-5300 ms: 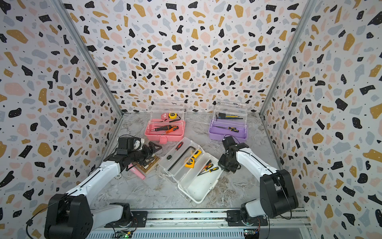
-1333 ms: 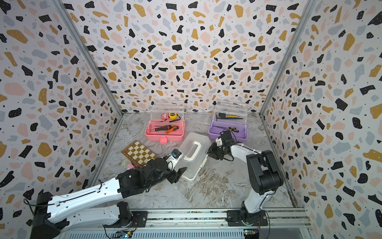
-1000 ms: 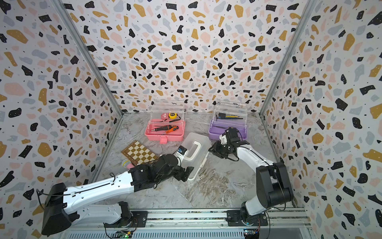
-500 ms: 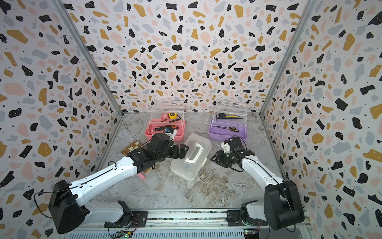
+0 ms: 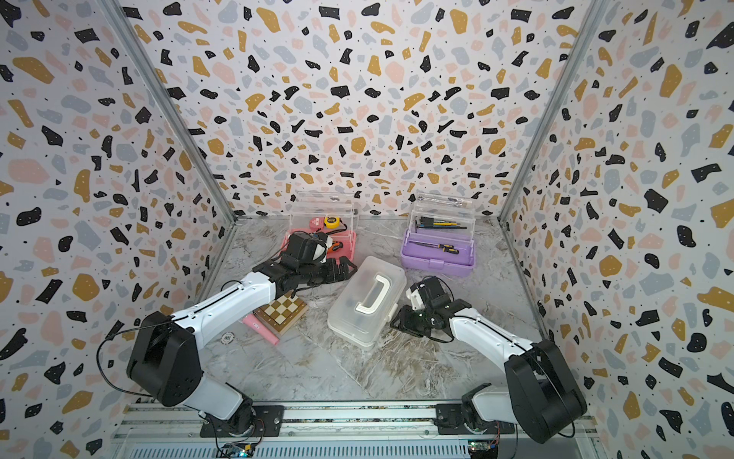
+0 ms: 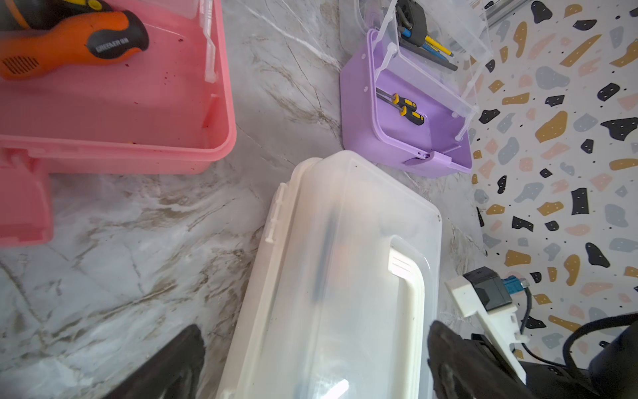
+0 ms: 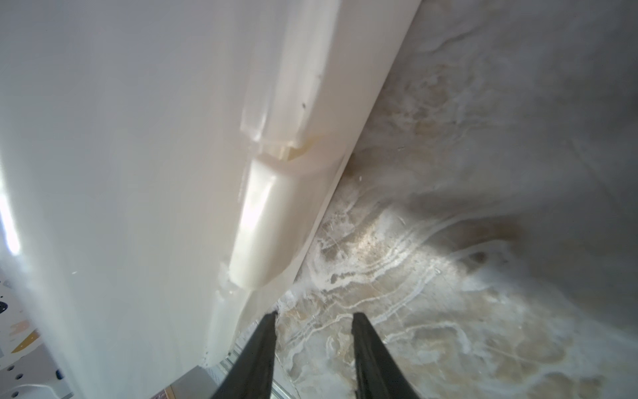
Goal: Close toolboxes
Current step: Adjust the toolbox at the center of the board, then fasten the toolbox latch on the toolbox.
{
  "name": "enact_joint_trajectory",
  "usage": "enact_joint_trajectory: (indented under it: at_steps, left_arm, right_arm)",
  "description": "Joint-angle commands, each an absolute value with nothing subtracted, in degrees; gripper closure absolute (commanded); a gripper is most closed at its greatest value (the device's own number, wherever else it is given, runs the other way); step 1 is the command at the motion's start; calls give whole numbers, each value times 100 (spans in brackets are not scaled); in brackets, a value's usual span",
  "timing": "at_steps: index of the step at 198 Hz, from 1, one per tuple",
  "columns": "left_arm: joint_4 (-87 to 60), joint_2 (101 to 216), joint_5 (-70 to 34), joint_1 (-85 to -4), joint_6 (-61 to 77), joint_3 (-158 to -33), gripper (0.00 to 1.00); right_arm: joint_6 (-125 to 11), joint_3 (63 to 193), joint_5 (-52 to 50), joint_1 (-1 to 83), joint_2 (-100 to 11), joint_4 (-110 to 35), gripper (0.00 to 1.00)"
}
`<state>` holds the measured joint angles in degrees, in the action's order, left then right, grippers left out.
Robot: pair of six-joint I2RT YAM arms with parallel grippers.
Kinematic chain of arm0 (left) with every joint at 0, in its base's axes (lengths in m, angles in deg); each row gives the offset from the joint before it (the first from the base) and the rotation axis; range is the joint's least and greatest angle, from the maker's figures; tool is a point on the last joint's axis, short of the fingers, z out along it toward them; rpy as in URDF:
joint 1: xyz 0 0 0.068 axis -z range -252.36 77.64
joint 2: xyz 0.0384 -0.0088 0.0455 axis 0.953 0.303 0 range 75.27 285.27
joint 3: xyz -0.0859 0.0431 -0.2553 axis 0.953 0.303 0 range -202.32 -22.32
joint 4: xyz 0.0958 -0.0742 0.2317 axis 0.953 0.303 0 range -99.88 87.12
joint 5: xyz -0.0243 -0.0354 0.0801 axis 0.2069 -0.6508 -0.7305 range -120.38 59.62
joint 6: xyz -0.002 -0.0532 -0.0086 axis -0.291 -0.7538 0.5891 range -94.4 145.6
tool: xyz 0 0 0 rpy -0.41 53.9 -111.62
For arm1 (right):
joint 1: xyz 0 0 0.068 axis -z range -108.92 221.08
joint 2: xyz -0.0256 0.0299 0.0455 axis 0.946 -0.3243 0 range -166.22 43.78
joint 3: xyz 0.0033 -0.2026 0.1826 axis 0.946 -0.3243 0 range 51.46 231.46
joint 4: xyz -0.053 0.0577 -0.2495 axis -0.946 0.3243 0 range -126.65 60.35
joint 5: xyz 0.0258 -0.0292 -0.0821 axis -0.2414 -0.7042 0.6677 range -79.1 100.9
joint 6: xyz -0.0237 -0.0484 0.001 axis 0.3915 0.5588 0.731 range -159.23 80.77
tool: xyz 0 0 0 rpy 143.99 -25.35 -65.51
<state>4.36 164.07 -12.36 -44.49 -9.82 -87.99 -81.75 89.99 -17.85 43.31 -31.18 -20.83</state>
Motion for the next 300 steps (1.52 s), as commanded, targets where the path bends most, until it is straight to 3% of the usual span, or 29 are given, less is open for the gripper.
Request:
enact_joint_trajectory:
  at_steps: [1, 76, 150, 221, 300]
  left_arm:
    - [190, 16498, -848, -4605, -1042, -9023, 1]
    - [652, 17126, -448, -4920, -557, -9651, 1]
    - [1208, 17402, -230, -5020, 47, -10001, 1]
    - [1298, 17490, 61, -5030, 378, -9931, 1]
    - [1075, 17520, 236, -5139, 387, -9746, 1]
  right_arm:
    - [-8538, 9146, -1690, 4168, -3128, -2603, 61]
    - [-8868, 9700, -1781, 3544, -3927, -3349, 62]
    - [-6921, 9344, -1401, 3522, -3436, -3005, 52]
    - [-5505, 8565, -735, 3548, -3427, -4329, 39]
    - [-4726, 8284, -698, 3581, -4065, -6190, 40]
